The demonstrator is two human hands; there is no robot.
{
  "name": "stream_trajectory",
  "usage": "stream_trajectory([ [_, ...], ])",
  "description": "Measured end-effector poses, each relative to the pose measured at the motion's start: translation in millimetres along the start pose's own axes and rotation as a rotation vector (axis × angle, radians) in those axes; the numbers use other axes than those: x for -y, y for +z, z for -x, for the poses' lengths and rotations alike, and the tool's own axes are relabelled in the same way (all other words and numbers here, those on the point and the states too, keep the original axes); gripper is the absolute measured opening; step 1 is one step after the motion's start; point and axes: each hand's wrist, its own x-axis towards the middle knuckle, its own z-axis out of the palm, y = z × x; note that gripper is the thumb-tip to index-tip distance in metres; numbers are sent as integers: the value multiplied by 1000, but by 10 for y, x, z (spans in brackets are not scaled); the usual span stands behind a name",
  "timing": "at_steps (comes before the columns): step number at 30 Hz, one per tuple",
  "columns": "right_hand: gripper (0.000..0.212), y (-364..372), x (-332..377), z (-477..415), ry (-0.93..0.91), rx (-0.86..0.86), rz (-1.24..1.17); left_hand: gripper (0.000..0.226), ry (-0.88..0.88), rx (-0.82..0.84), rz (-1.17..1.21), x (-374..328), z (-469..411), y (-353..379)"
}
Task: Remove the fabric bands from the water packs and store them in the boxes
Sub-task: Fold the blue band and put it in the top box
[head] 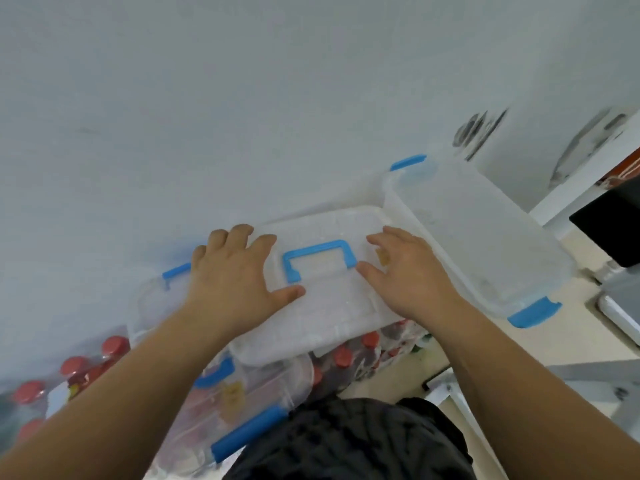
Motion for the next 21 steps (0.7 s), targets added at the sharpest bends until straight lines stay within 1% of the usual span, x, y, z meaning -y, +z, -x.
stream_trajectory([
  [4, 54, -8, 37, -8, 17, -9, 4, 95, -73, -11, 16, 130, 135, 50],
  [7, 51, 34, 43, 43, 63, 10, -24, 95, -89, 17, 53, 137, 183, 71],
  [11, 51, -108, 110, 82, 89, -40, -114, 93, -93, 55, 237, 181, 165, 55],
  [13, 53, -276, 148, 116, 112, -72, -165, 89, -90, 40, 317, 202, 164, 13],
  [17, 57, -602, 94, 231, 132, -182, -248, 84, -18, -51, 405, 103, 135, -123],
  [21, 62, -804, -94, 381, 195, -290, -293, 87, 121, -130, 391, -193, -45, -277],
])
